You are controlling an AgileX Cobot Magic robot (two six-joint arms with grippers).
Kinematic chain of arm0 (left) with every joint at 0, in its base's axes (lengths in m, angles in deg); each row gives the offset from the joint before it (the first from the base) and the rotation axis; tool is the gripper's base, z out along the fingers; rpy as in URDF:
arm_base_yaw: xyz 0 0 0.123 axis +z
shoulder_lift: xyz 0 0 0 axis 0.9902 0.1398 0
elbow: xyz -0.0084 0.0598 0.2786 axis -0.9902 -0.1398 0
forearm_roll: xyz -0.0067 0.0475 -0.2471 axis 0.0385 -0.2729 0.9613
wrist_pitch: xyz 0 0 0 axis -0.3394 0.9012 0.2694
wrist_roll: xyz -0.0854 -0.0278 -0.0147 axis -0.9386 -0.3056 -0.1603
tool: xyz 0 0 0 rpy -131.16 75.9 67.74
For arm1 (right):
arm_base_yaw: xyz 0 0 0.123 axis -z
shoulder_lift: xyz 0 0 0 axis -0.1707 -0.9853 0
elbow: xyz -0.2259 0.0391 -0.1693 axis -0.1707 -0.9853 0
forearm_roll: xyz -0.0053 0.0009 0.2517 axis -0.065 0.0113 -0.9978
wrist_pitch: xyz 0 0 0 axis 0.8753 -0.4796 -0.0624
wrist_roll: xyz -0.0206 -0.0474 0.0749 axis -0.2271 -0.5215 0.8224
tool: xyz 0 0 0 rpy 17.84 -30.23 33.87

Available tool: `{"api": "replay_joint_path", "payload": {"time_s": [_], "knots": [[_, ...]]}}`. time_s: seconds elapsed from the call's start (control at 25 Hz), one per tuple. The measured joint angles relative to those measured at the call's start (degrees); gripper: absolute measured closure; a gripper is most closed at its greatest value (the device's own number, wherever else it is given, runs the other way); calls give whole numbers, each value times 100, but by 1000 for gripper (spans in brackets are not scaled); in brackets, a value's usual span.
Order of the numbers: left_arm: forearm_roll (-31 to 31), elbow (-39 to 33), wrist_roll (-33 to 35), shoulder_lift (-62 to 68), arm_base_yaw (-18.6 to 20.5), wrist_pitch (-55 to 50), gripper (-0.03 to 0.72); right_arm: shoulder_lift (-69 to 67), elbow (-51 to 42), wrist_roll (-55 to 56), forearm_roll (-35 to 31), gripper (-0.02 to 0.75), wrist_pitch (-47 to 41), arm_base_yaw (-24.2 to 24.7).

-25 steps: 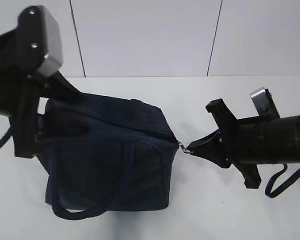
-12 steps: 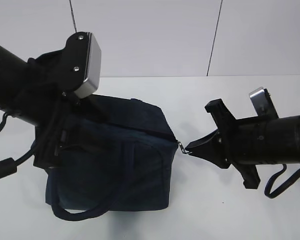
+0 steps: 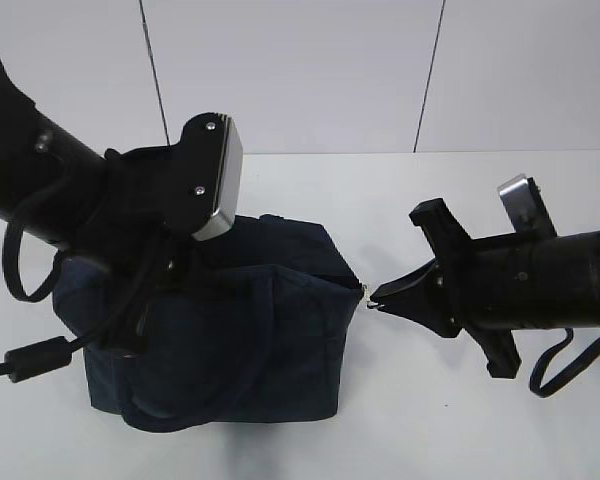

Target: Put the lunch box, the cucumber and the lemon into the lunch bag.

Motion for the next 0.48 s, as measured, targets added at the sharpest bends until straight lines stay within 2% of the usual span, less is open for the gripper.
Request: {"api": "replay_joint_path", "payload": {"time_s": [0.12,0.48], "knots": [[-115,0,0,0,-4,54,688,0,0,0,0,730,11,0],[-273,0,0,-97,-13,23,692,0,0,0,0,730,384,0]]}}
